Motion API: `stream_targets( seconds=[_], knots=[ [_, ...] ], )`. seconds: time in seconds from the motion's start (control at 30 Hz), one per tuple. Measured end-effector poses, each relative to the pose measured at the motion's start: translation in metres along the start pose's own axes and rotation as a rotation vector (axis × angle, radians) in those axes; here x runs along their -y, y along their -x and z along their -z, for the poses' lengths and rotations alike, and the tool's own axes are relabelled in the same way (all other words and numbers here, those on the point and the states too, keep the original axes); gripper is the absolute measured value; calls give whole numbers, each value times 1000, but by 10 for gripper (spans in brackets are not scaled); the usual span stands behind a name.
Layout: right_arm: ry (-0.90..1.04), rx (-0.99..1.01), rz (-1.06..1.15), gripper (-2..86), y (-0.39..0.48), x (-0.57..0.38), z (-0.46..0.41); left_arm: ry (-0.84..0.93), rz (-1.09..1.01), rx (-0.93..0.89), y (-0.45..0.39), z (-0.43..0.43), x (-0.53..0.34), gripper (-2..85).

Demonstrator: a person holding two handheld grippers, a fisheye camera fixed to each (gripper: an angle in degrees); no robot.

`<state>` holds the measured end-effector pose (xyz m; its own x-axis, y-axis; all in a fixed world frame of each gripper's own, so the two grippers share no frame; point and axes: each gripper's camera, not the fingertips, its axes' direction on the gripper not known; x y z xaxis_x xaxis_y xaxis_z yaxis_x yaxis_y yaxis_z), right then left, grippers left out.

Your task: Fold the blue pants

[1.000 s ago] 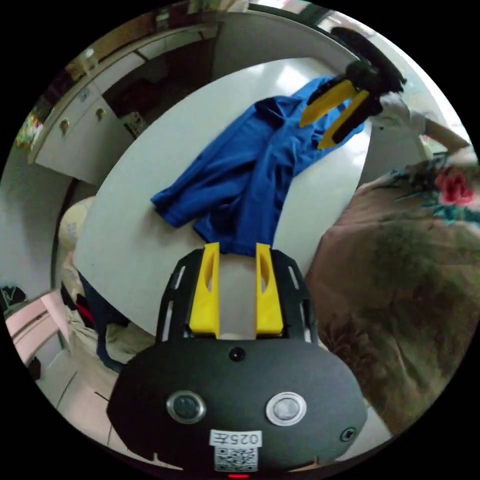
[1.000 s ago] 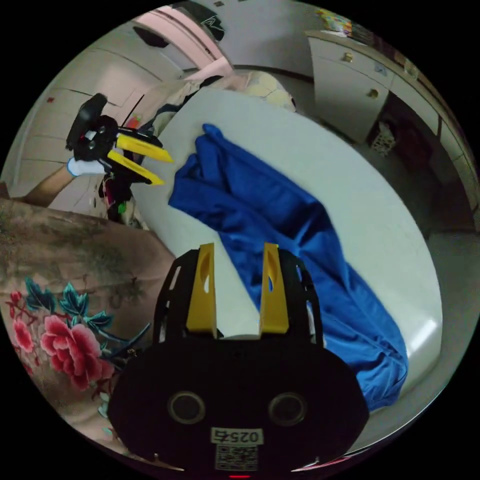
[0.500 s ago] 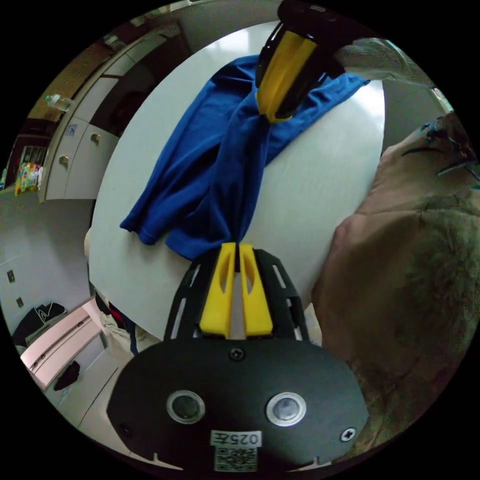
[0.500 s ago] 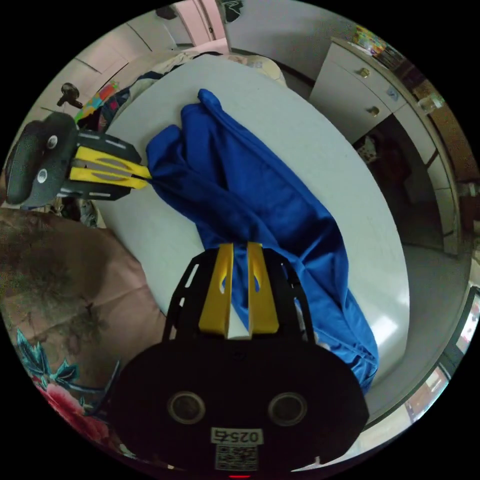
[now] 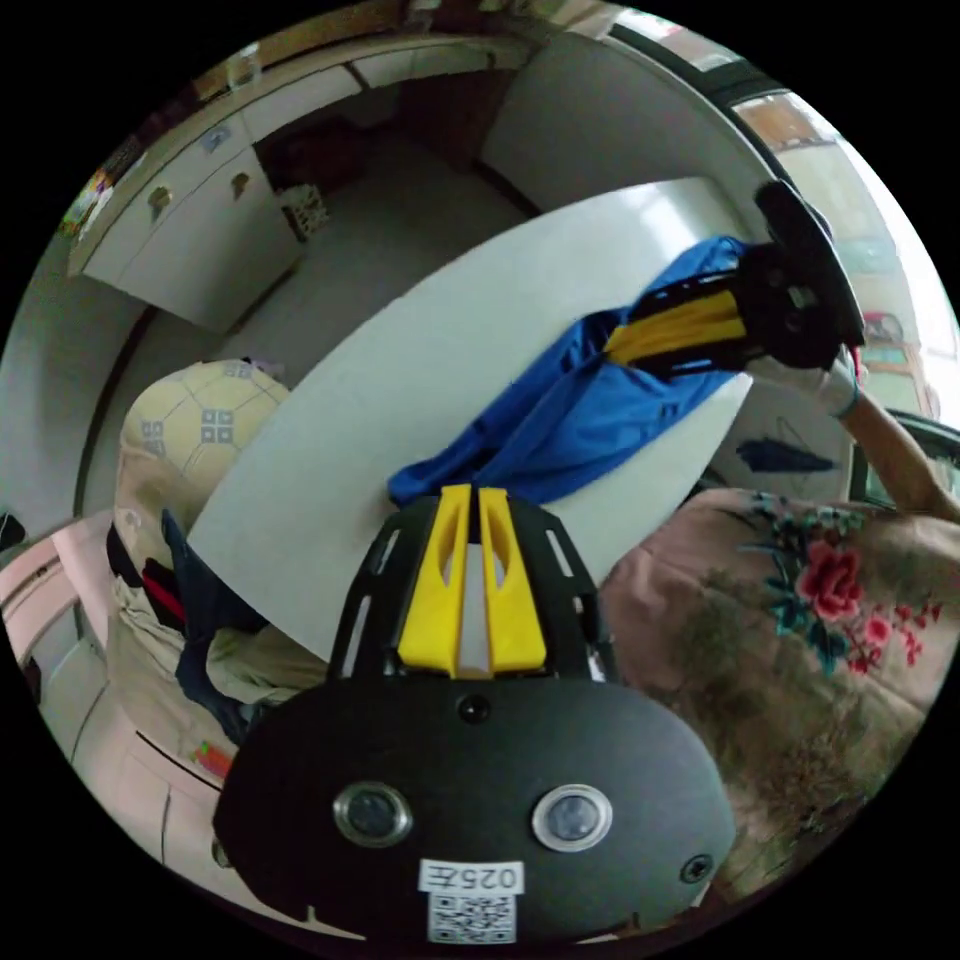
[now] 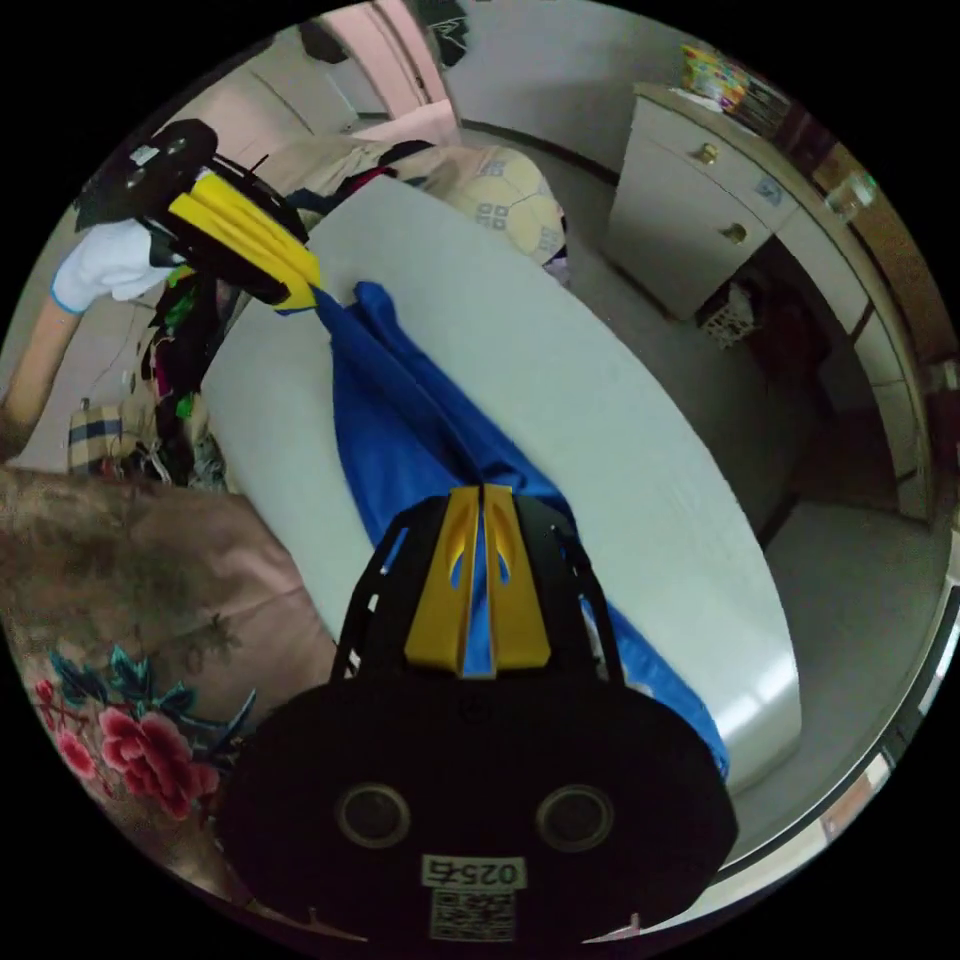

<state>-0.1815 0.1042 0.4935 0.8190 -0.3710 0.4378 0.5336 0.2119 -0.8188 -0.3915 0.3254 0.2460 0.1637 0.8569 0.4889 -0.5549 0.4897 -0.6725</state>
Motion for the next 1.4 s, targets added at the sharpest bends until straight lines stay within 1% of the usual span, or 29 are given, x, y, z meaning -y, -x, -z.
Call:
stream_targets(
  seconds=[0.07, 0.13, 0.2, 0.23, 0.3, 0.37, 0.4, 0.5, 0.53, 0.57, 0.6, 0.67, 0.77, 0.8, 0.87, 0.93, 0.97, 1.07, 1.1, 1.13, 1.2, 1.23, 1.3, 1.33, 1.4],
  knots=[
    [9, 19, -78, 12, -12, -2, -3, 1, 75, 18, 22, -6, 5, 25],
    [2, 64, -75, 31, -10, -13, 2, -11, 146, 22, 39, -7, -5, 40],
    [-40, 78, -53, 54, 9, -36, 9, -21, 274, -36, 63, -10, -34, 56],
    [-39, 76, -43, 58, 15, -41, 8, -29, 302, -69, 68, -12, -42, 60],
    [-31, 47, -27, 67, 40, -59, -1, -86, 389, -276, 87, -27, -70, 82],
    [-48, 16, -54, 72, 54, -67, -10, -150, 395, -428, 93, -39, -82, 98],
    [-64, 15, -75, 74, 61, -70, -16, -191, 373, -464, 92, -43, -85, 103],
    [-87, -4, -96, 83, 76, -64, -26, -268, 314, -403, 84, -47, -80, 100],
    [-90, -3, -88, 85, 79, -61, -27, -267, 306, -386, 83, -48, -78, 96],
    [-94, -20, -83, 89, 85, -56, -29, -248, 308, -324, 81, -52, -73, 88],
    [-107, -53, -78, 92, 90, -49, -29, -256, 323, -250, 81, -51, -71, 50],
    [-122, -96, -74, 90, 94, -39, -29, -221, 343, -204, 84, -52, -67, 12],
    [-96, -91, -67, 76, 96, -19, -38, -146, 331, -259, 85, -58, -60, -6],
    [-124, -126, -71, 53, 97, -16, -38, -115, 349, -262, 84, -59, -60, -8],
    [-128, -198, -55, 18, 102, -12, -40, -105, 349, -272, 80, -54, -63, -9],
    [-78, -232, -1, 1, 107, -8, -42, -124, 376, -267, 78, -43, -72, -9],
    [-41, -205, 34, -3, 107, -6, -39, -151, 377, -290, 76, -31, -80, -9],
    [-76, -25, 68, -6, 96, -16, -9, -228, 382, -345, 72, 4, -104, -9],
    [-75, 58, 89, -6, 89, -20, 2, -237, 381, -345, 70, 15, -113, -9],
    [-73, 97, 98, -5, 85, -22, 6, -233, 381, -346, 69, 18, -116, -9],
    [-44, 249, 113, 1, 66, -25, 10, -187, 395, -381, 69, 14, -125, -8],
    [-30, 281, 120, 3, 60, -24, 7, -177, 400, -390, 70, 9, -126, -8],
    [12, 379, 75, 21, 40, -23, -15, -79, 417, -455, 72, -25, -125, -7],
    [28, 400, 65, 32, 37, -23, -20, -60, 426, -463, 72, -33, -125, -7],
    [74, 494, 91, 68, 39, -24, -33, 6, 429, -478, 65, -58, -131, -3]
  ],
)
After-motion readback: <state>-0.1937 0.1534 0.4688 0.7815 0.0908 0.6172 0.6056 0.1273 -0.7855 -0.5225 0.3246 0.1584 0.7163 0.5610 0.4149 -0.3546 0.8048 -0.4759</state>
